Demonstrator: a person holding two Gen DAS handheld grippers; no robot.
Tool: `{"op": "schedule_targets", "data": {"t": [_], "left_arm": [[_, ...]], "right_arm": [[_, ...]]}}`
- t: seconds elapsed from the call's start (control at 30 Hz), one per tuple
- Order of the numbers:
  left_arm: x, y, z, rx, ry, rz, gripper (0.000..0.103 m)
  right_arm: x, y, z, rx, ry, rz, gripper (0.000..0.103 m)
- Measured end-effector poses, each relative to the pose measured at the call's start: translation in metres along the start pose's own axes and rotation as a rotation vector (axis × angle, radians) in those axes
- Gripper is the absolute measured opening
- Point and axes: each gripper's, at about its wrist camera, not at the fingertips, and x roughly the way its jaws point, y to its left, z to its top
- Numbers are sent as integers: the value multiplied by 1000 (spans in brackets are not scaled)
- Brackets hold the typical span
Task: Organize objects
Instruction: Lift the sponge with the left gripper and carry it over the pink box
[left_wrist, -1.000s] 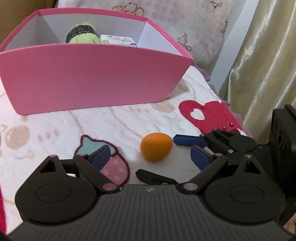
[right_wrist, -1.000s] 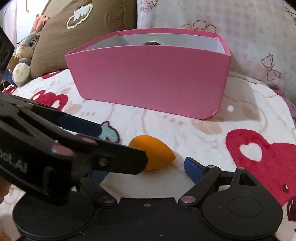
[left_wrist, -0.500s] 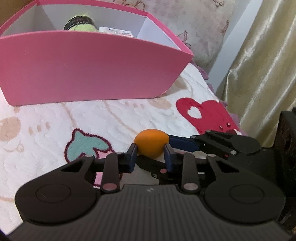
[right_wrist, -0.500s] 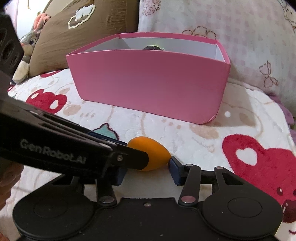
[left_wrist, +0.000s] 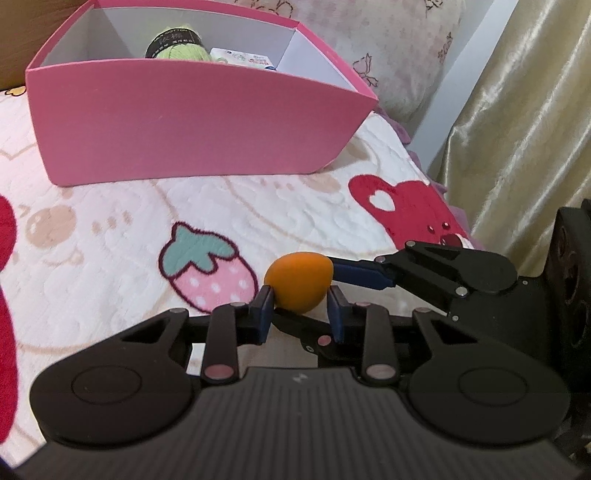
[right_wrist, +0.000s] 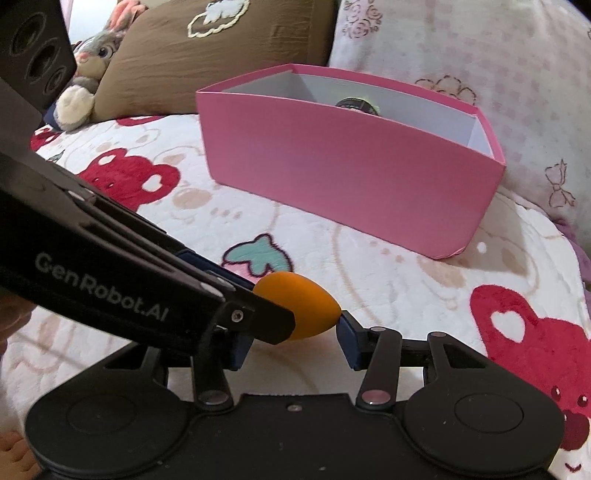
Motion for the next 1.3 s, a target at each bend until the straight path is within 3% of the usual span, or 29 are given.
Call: {"op": "schedule_targets", "data": {"t": [0.53, 0.67, 1.3], "left_arm": [[-51, -28, 11, -6, 93, -78, 30], [-65, -37, 14, 2, 96, -81, 30], [-126, -67, 56, 76, 63, -54, 30]], "right_arm": [[-63, 13, 17, 61, 71, 0, 54], [-75, 13, 25, 111, 92, 1, 54], [-125, 23, 77, 66, 42, -35, 54]]}}
